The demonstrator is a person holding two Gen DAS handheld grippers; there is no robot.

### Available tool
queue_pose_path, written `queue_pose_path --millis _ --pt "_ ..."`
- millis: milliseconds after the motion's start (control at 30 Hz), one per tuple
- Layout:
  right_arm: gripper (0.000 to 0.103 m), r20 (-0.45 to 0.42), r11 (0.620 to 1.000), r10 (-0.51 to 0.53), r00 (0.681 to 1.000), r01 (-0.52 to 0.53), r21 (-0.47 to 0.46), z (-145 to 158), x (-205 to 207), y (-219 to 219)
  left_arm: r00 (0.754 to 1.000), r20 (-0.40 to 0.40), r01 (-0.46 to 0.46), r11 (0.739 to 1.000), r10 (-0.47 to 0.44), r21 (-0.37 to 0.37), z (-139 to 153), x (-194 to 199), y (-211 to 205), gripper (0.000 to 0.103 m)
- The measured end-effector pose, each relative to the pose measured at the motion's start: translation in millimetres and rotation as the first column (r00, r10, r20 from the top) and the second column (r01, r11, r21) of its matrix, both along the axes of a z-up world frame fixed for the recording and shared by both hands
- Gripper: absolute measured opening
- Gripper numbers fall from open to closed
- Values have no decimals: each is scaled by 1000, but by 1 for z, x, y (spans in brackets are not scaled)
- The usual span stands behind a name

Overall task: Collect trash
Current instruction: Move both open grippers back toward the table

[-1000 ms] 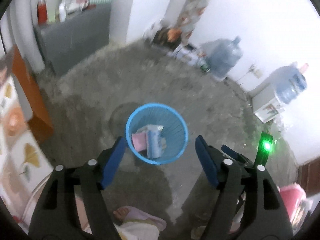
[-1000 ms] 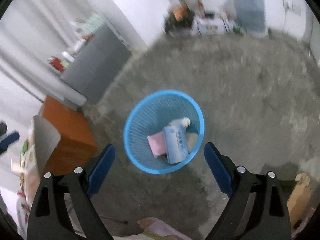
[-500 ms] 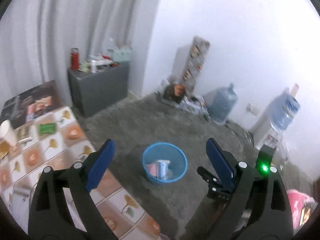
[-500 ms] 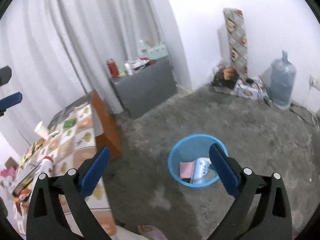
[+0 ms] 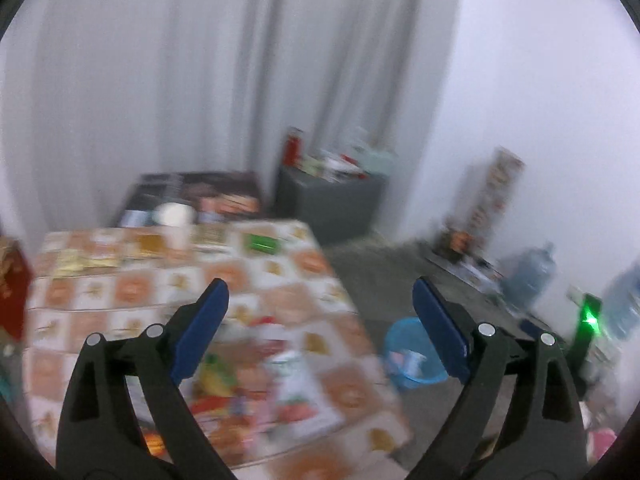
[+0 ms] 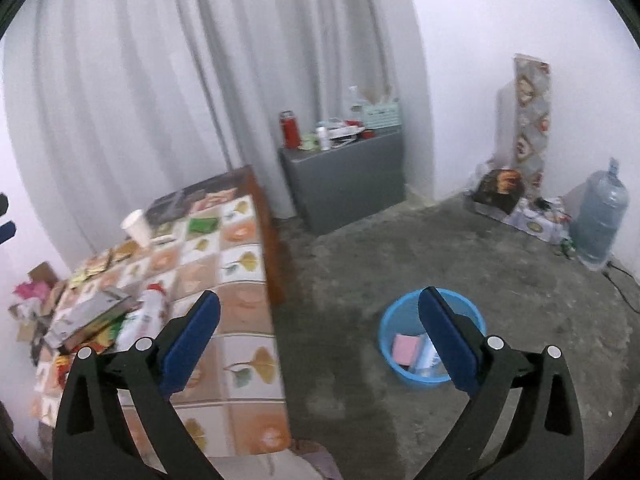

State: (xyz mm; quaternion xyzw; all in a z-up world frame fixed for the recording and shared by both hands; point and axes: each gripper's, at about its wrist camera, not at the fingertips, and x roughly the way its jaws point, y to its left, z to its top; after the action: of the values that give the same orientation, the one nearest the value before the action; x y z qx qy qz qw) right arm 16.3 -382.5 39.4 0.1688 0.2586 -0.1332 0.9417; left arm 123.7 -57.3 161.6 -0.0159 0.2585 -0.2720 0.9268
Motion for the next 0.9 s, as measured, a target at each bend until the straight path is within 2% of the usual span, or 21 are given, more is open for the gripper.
queue_pose_path --millis 133,300,467,900 --pt "96 -9 991 102 995 -101 87 0 16 15 992 13 -128 992 128 -22 -2 -8 62 89" --pt "96 -25 962 210 977 -202 185 -8 38 42 984 -20 -176 984 176 3 -27 -20 98 89" --pt "96 -60 938 272 960 -251 237 -20 57 64 980 -68 -183 981 187 57 -59 -22 112 89" --pt "96 -182 904 373 910 -312 293 -46 100 104 968 -205 -134 988 148 80 -109 0 115 89"
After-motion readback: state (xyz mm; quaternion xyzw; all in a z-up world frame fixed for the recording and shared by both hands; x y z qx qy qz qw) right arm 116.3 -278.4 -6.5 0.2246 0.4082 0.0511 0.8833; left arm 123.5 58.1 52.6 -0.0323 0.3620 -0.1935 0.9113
